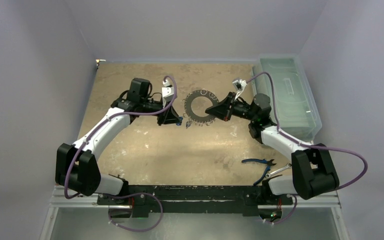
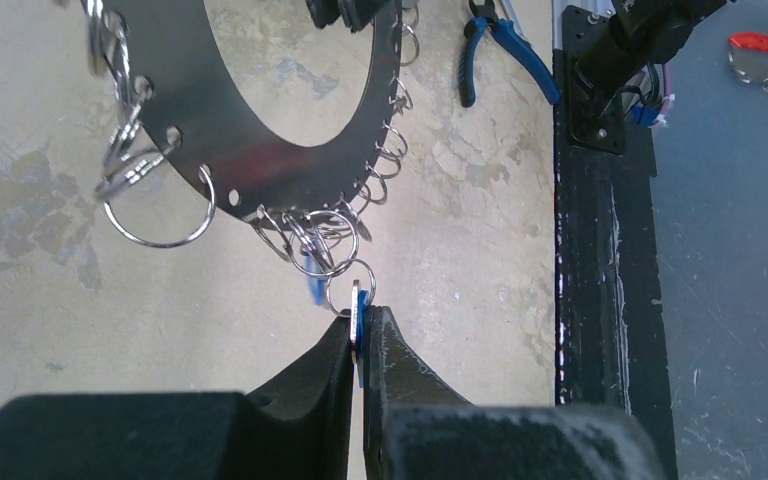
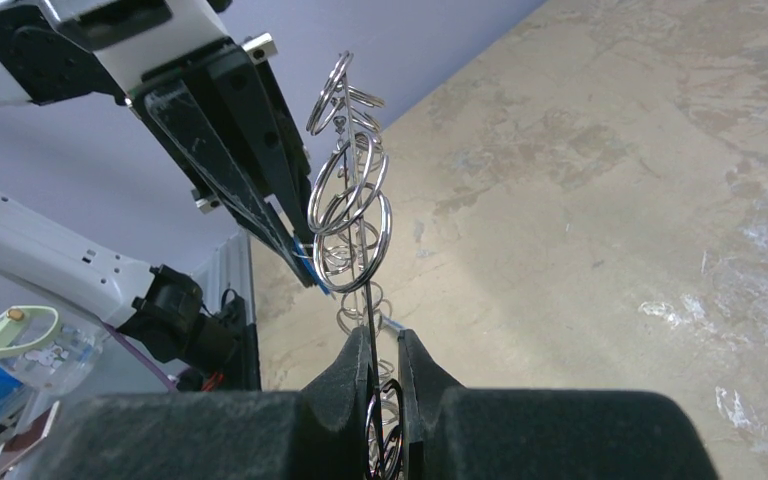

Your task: Remove the keys from the keyring

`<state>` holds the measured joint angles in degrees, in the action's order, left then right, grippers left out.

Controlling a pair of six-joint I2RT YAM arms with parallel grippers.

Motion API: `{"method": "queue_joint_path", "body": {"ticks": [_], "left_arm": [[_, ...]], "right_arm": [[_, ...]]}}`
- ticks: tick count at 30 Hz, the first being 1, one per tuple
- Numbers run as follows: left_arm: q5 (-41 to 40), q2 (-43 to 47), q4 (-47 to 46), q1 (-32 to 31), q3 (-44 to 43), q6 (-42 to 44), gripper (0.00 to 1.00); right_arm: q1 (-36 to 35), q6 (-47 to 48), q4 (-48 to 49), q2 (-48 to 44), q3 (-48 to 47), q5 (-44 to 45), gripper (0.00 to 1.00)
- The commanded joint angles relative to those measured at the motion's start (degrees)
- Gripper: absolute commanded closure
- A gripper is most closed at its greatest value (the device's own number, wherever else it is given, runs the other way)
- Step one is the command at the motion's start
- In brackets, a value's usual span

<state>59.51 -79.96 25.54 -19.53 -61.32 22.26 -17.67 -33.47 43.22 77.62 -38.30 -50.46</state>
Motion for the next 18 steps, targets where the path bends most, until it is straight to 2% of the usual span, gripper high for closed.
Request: {"method": "queue_joint_path", "body": {"ticks": [1,2,10,15,18], "left_arm": [[1.0,0.6,3.7,0.3,-4.1,1.0,1.00],[0.7,0.3,4.3,0.2,-4.6,1.0,1.00],[-1.5,-0.6,5.9,-0.2,-5.9,0.9,1.00],[-5.2,-1.7,8.4,-1.0,-8.1,3.9,1.00],[-6.7,-2.9,11.8,-1.3,-9.9,7.8,1.00]], "right_arm": [[0.3,1.9,0.8,1.0,-0.1,0.8,1.00],[0.3,2.0,0.6,1.7,-0.3,0.3,1.00],[0.3,3.6,0.6,2.0,0.7,-1.8,0.71],[0.3,5.8,-1.7,1.0,1.1,-3.2,0.36],[0.3,7.2,-3.1,0.2,1.2,-3.1,0.23]]}}
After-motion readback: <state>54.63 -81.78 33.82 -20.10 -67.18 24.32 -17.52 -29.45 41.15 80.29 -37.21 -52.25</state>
